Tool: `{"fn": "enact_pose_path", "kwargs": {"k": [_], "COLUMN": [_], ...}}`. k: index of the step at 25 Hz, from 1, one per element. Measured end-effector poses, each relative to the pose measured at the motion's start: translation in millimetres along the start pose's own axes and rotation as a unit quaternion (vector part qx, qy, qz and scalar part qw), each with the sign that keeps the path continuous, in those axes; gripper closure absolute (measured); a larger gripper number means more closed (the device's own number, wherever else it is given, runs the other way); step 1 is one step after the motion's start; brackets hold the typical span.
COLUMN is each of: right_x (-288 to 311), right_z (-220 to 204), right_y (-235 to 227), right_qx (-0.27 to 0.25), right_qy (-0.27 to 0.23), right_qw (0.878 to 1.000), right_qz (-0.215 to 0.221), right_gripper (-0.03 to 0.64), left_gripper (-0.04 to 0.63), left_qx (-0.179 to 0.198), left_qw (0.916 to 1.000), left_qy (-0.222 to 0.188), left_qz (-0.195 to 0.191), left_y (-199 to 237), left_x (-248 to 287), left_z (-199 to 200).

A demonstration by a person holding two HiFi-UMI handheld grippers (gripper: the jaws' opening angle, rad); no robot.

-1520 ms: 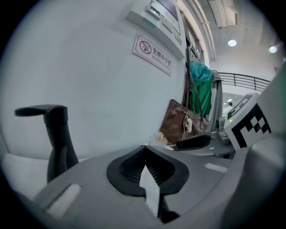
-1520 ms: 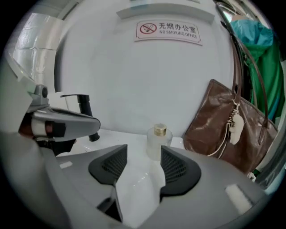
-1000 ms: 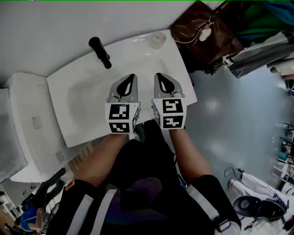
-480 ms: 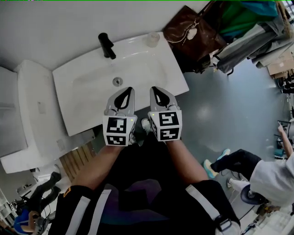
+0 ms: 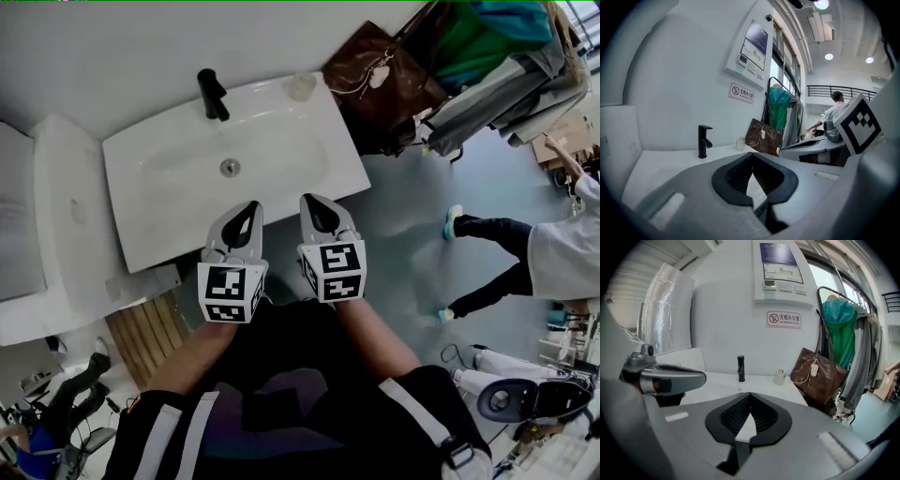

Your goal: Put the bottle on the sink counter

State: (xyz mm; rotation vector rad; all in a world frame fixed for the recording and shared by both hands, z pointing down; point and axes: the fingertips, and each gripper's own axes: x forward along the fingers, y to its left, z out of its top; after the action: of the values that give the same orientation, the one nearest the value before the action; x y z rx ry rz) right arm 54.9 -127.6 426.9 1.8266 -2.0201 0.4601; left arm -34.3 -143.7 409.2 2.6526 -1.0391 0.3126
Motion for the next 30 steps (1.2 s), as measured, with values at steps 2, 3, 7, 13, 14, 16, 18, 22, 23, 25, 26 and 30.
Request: {"fn": "enact_pose_path", "kwargs": {"k": [2, 3, 7, 13, 14, 16, 18, 22, 23, 25, 26, 30], "right_x": [-6.9, -10.5, -30.4, -77.5, -86.3, -101.6, -116.8, -152.1, -160.9, -177.8, -185.9, -215.0], "right_z": [-7.0, -9.1, -14.5, -24.4, -26.3, -30.1, -34.8, -43.0, -44.4, -50.3, -55.0, -70.0], "right_y": [-5.0, -8.2, -19.1, -32.9, -35.1, -38.5, -41.0, -49.4, -51.7, -54.5, -55.1, -56.6], "right_qx": [0.001, 0.001, 0.001, -0.001, -0.002, -0.003, -0.005, -0.007, -0.007, -0.006, -0.007, -0.006], "right_qy": [0.002, 0.002, -0.005, -0.019, -0.021, -0.028, -0.035, -0.052, -0.056, -0.062, -0.063, -0.066], "right_qw": [1.0, 1.0, 1.0, 0.999, 0.999, 0.998, 0.996, 0.993, 0.992, 0.99, 0.989, 0.985], "right_qz": [0.002, 0.004, 0.013, 0.041, 0.047, 0.063, 0.079, 0.106, 0.112, 0.126, 0.134, 0.156], "right_gripper": [0.617, 0.617, 0.617, 0.617, 0.617, 0.617, 0.617, 0.617, 0.617, 0.617, 0.617, 0.617], "left_gripper": [0.598, 0.598, 0.598, 0.598, 0.598, 0.598, 0.598, 0.598, 0.597, 0.598, 0.598, 0.598], "left_qx": [0.002, 0.002, 0.005, 0.013, 0.014, 0.014, 0.013, 0.013, 0.012, 0.009, 0.008, 0.013], "left_qw": [1.0, 1.0, 0.9999, 0.9995, 0.9994, 0.999, 0.9985, 0.9965, 0.9959, 0.9947, 0.994, 0.9912], "left_qy": [-0.002, -0.002, 0.002, -0.002, -0.004, -0.012, -0.019, -0.024, -0.022, -0.016, -0.013, -0.01], "left_qz": [0.003, 0.004, 0.012, 0.028, 0.031, 0.04, 0.051, 0.079, 0.086, 0.101, 0.108, 0.131], "left_y": [-8.8, -13.9, -37.7, -84.5, -94.1, -112.2, -130.3, -167.3, -175.8, -192.4, -199.8, -223.1], "left_x": [-3.4, -4.0, -6.9, -17.2, -20.0, -26.0, -33.4, -52.2, -57.7, -69.7, -75.9, -98.3], "left_z": [-2.3, -3.4, -10.9, -14.7, -13.6, -9.8, -7.4, -12.5, -15.6, -22.6, -25.6, -29.6]}}
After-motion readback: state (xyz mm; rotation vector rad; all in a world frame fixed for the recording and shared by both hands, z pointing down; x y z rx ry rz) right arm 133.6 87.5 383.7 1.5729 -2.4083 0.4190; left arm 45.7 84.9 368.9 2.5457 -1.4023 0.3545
